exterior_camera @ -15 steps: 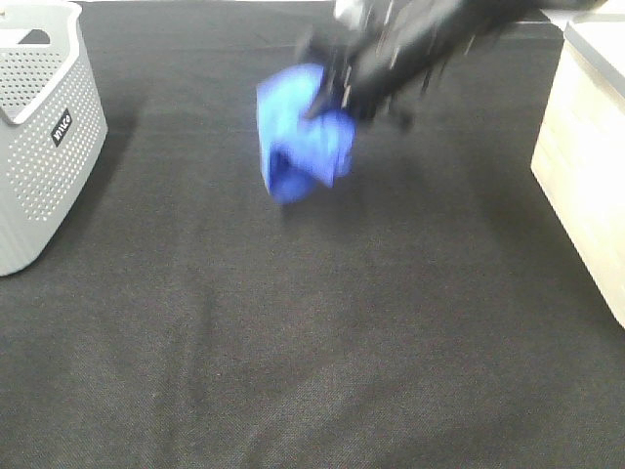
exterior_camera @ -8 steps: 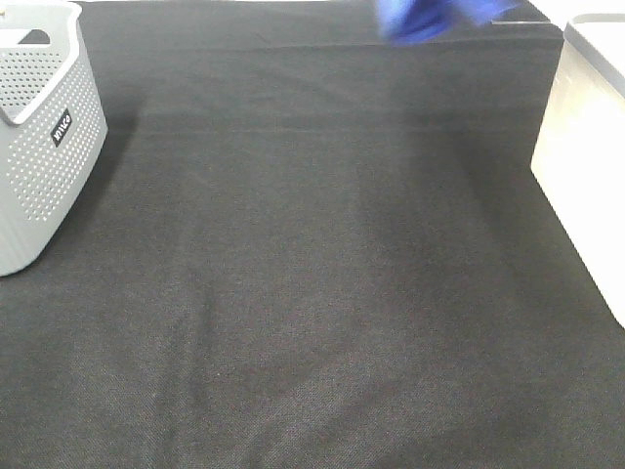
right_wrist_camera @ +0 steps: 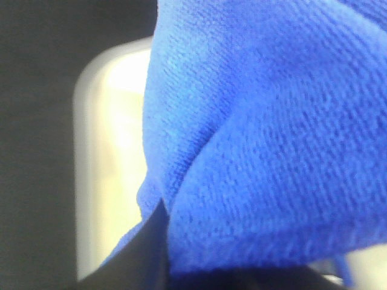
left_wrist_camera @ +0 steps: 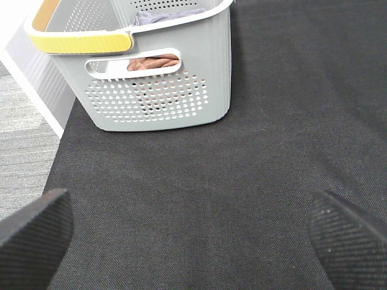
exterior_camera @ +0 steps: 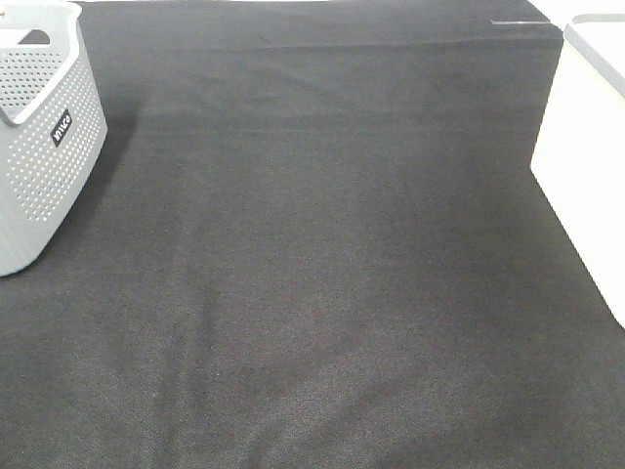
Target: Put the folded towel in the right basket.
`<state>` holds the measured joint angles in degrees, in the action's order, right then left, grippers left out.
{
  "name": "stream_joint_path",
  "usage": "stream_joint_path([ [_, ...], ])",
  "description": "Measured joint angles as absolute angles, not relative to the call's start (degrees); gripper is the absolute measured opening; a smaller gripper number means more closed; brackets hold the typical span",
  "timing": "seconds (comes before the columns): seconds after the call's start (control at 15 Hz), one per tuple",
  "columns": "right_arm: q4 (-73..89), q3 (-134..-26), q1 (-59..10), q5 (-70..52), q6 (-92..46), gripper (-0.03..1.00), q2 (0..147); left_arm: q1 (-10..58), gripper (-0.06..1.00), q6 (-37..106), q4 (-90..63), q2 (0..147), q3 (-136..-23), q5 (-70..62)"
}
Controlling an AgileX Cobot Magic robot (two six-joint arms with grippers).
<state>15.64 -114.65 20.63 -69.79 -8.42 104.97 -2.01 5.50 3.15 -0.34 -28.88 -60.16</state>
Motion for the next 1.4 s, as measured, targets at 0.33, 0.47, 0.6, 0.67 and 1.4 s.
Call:
stream_joint_path([
  [0.33,12.2,-114.31,20.63,-69.96,-5.33,0.51,115.85,-2.01,0.99,5.5,3.15,-0.34,-28.88,-60.16],
  [0.47,12.43,-114.31,20.57,-69.96,-5.33,0.87,117.11,-2.01,0.99,5.5,3.15,-0.34,-28.88,-60.16],
  [0.6,12.83,-114.31,20.57,-69.96,-5.16,0.94,116.94,-2.01,0.99,5.5,3.15,-0.34,-28.88,-60.16],
  [0.67,12.89,-114.31,20.34,-69.96,-4.64,0.96,116.6,-2.01,0.99,5.5,3.15,-0.34,-28.88,-60.16],
  [1.4,5.79,-96.83,0.52,-69.56,0.0,0.97,84.91,-2.01,0.99,5.5,3.15,-0.34,-28.88,-60.16],
])
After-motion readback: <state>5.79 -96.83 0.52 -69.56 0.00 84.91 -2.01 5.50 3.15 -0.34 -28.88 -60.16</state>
